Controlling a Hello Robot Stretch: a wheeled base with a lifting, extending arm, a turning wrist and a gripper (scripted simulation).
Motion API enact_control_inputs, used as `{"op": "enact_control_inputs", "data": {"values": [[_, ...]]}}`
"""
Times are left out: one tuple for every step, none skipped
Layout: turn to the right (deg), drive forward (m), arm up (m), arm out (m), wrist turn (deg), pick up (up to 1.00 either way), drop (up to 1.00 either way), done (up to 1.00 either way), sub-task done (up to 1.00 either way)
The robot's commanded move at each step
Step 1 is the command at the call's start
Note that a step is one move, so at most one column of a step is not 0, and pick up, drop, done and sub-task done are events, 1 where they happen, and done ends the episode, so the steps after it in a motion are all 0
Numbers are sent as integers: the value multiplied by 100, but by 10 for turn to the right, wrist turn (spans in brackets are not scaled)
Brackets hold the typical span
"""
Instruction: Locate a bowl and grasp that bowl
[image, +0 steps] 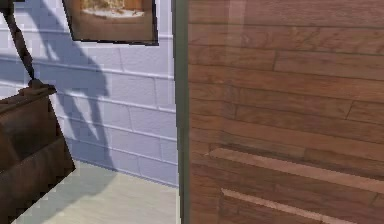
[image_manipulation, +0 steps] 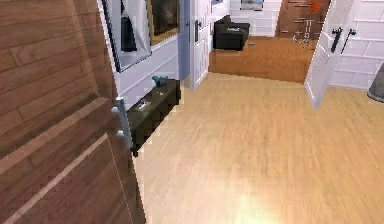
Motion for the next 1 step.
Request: {"op": "enact_control_inputs", "data": {"values": [[0,5,0,0,0,0,0,0,0]]}}
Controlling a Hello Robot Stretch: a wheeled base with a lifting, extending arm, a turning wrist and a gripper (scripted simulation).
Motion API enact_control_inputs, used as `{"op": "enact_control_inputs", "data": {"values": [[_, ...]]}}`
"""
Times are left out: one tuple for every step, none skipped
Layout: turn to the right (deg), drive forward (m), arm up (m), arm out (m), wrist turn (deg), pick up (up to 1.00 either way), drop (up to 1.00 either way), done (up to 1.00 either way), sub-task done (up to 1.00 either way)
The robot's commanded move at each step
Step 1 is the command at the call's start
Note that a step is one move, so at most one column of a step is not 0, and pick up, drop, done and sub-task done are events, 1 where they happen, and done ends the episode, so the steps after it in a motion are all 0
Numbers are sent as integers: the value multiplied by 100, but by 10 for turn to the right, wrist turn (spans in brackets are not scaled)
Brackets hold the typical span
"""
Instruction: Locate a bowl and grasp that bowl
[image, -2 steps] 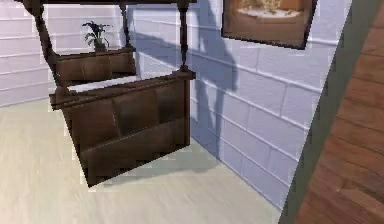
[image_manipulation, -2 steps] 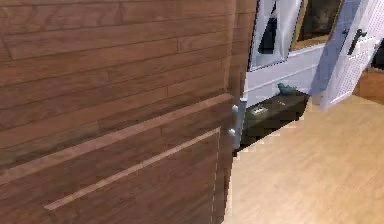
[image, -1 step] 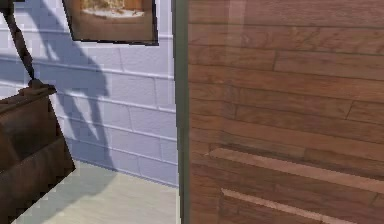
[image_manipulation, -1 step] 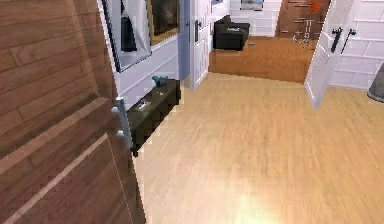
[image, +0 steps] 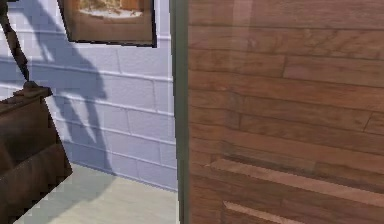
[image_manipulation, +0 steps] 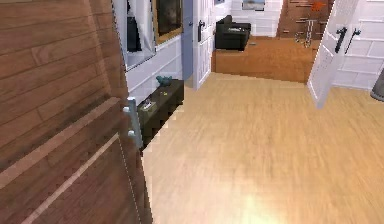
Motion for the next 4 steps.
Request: {"op": "enact_control_inputs", "data": {"values": [[-450,0,0,0,0,0,0,0,0],[-240,0,0,0,0,0,0,0,0],[0,45,0,0,0,0,0,0,0],[-390,0,0,0,0,0,0,0,0]]}}
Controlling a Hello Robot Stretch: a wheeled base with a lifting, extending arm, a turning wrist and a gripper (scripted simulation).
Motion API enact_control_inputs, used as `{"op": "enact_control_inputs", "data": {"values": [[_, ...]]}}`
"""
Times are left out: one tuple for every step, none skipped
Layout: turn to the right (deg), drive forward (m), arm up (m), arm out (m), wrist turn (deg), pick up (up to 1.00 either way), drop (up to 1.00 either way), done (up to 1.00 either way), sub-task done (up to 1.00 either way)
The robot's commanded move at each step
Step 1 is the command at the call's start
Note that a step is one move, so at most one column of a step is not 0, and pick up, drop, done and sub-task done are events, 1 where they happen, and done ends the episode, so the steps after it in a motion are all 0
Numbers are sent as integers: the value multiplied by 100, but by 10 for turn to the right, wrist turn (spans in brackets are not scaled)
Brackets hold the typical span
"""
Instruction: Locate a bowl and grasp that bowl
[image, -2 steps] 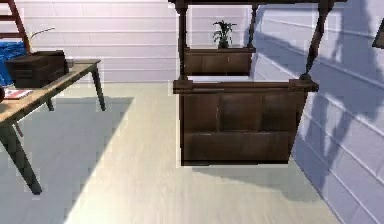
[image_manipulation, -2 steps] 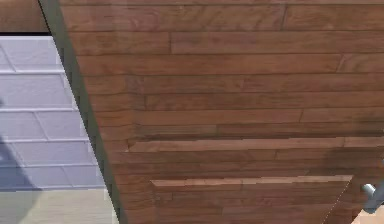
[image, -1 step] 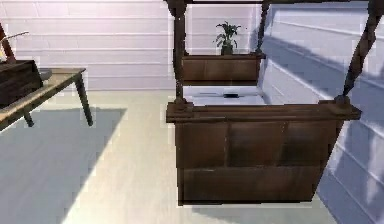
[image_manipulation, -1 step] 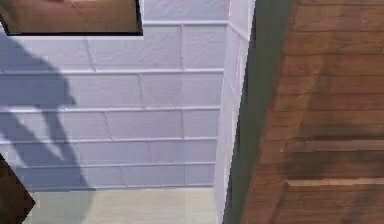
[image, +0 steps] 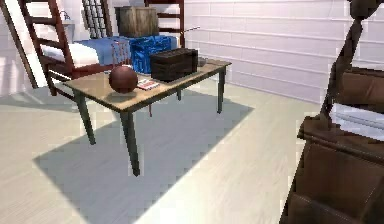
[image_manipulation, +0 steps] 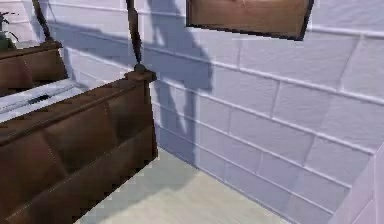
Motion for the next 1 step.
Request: {"op": "enact_control_inputs", "data": {"values": [[0,95,0,0,0,0,0,0,0]]}}
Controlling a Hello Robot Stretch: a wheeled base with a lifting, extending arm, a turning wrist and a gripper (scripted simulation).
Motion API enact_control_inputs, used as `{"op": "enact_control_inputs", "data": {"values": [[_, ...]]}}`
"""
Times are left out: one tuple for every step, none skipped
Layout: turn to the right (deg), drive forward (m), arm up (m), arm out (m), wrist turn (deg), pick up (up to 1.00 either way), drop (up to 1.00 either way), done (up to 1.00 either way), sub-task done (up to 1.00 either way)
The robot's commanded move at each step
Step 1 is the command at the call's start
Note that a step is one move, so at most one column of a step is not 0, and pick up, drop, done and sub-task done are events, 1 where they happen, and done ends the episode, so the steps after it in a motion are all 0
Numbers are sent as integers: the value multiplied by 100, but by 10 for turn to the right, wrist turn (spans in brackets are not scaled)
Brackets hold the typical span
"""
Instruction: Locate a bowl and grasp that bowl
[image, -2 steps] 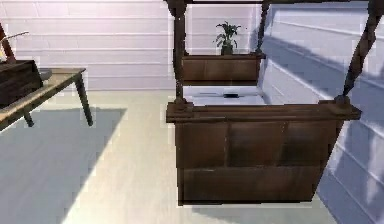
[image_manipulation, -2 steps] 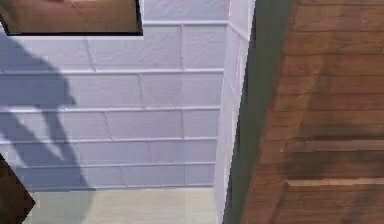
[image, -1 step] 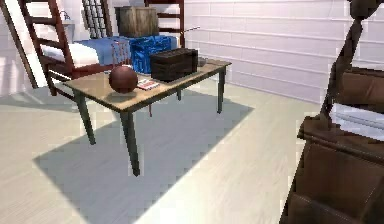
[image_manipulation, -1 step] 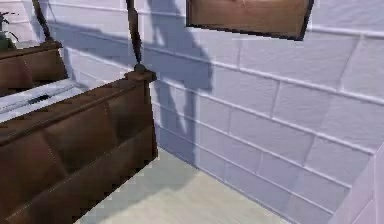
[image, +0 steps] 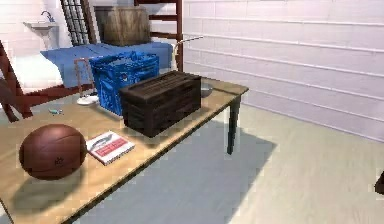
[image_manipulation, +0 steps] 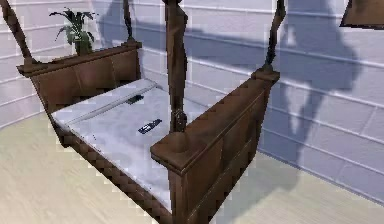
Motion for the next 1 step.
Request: {"op": "enact_control_inputs", "data": {"values": [[240,0,0,0,0,0,0,0,0]]}}
